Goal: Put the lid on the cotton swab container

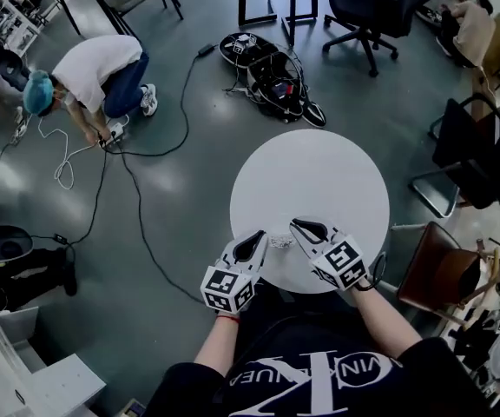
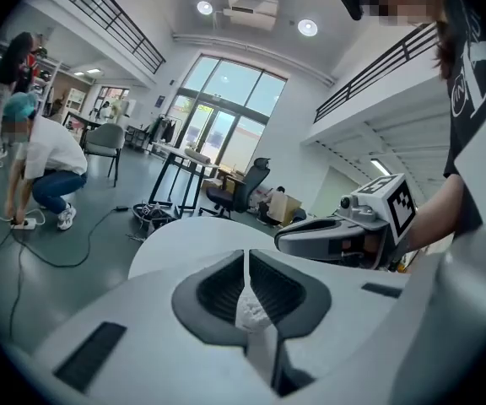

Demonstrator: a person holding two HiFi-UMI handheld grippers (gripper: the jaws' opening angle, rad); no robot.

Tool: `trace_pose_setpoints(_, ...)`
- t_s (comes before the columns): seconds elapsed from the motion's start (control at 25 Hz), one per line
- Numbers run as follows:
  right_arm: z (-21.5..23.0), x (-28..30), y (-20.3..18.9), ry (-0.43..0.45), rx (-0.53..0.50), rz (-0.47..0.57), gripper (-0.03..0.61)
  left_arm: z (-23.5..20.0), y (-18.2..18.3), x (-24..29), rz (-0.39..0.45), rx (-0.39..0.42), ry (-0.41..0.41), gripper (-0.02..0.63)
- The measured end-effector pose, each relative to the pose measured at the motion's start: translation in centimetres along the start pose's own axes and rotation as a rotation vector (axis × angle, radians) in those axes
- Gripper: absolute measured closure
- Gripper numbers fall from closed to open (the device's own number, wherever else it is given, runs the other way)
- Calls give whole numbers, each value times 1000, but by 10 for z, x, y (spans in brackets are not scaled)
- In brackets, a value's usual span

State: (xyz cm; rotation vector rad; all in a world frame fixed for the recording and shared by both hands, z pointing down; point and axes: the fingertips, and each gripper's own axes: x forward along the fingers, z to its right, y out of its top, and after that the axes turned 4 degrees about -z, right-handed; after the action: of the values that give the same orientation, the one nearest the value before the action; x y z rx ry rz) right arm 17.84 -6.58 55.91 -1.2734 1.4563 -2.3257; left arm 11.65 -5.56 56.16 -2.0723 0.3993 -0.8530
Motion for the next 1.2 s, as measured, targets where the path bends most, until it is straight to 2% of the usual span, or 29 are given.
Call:
trace_pose_setpoints(0.12,11,4,-2,25,-14,-12,567,-1,-10,0,3,-25,36,589)
trace_pose_setpoints(0.28,21,15,-3,72,-25,-35,520,0,-23,-3,6,-61,78,589)
trace_pose_setpoints(0.52,26,31,-10,172,-15,-76,468,3,-39,-3,-12,-77,105,589)
trace_pose_setpoints(0.8,16,47,-15,290,6,-119,442,3,-49,-3,-30,-69,107,589)
trace_pose_setpoints(1.2,8,56,-19,358,74,-154,436,3,-63,1,-82,-78,86,588)
